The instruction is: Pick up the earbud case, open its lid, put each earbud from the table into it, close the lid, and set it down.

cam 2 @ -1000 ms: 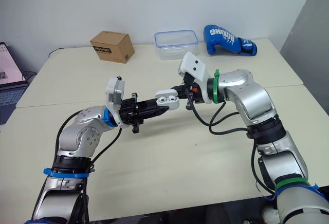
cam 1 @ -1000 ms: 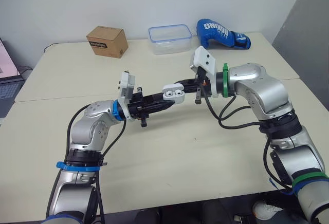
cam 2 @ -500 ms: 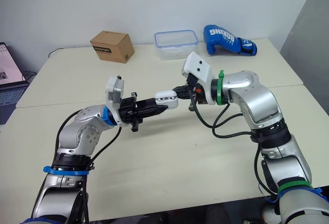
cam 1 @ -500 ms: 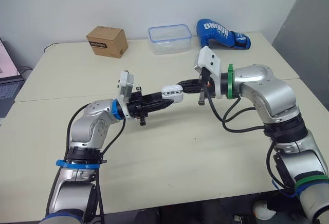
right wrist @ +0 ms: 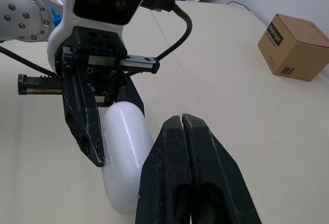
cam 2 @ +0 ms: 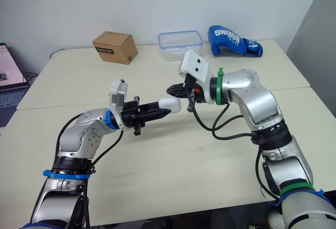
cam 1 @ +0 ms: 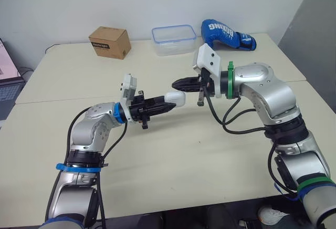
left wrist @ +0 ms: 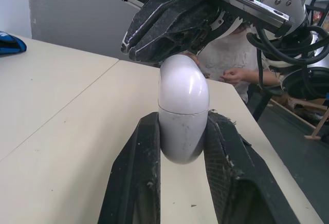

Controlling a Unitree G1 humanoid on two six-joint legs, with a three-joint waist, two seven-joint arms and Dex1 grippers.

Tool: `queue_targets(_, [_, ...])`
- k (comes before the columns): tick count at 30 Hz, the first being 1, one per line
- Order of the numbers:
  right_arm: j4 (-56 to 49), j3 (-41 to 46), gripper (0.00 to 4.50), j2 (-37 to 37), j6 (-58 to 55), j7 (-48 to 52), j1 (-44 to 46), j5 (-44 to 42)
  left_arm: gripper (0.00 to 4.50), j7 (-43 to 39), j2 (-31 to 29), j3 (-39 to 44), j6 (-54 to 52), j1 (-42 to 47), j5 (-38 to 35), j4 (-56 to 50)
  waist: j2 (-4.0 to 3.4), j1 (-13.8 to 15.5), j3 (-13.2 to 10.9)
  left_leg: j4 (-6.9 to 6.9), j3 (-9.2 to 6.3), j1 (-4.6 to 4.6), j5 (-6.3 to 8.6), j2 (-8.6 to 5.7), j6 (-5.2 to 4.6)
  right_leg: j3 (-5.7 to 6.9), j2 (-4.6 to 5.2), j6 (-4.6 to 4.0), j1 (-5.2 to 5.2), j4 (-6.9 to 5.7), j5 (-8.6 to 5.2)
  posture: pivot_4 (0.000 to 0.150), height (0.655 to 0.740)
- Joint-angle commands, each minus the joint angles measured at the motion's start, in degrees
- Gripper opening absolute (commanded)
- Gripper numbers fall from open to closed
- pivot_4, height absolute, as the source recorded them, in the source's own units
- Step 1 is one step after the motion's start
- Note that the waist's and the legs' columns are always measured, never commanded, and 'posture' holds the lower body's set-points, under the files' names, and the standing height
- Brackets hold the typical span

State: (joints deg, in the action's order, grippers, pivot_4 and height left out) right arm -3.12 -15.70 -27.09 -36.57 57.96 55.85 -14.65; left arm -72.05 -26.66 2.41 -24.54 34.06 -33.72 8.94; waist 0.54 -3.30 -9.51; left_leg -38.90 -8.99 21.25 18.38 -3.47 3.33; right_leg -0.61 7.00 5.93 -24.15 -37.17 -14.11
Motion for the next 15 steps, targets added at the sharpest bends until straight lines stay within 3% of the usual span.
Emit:
queue_targets(1, [-4.40, -1.35, 0.04, -0.87, -1.18, 1.89, -0.82, -0.88, 0.79, 0.49, 0.09, 1.09, 0.27, 1.51, -1.07, -1.31, 0.00, 0.02, 0.00, 0.00, 0.00, 0.00, 0.00, 0.00, 0.00, 0.00, 0.00, 0.00, 0.00, 0.00, 0.00, 0.150, 0.7307])
queue_targets(6, [-6.18, 1.12, 0.04, -2.09, -1.60, 2.33, -0.81, -2.41, 0.79, 1.30, -0.66, 0.70, -1.90, 0.97, -1.13, -2.18, 0.00, 0.01, 0.00, 0.00, 0.00, 0.00, 0.00, 0.00, 0.00, -0.01, 0.00, 0.00, 0.00, -0.01, 0.00, 0.150, 0.7307])
queue_targets(15, [-7.08, 2.51, 0.04, -14.79, 5.87, 10.06, -4.54, -0.89, 0.79, 7.34, -3.84, -0.67, -19.80, 2.24, -2.65, -2.46, 0.01, 0.20, -0.01, 0.01, -0.01, 0.01, 0.00, -0.03, -0.01, 0.04, 0.00, 0.01, 0.05, 0.04, 0.00, 0.150, 0.7307])
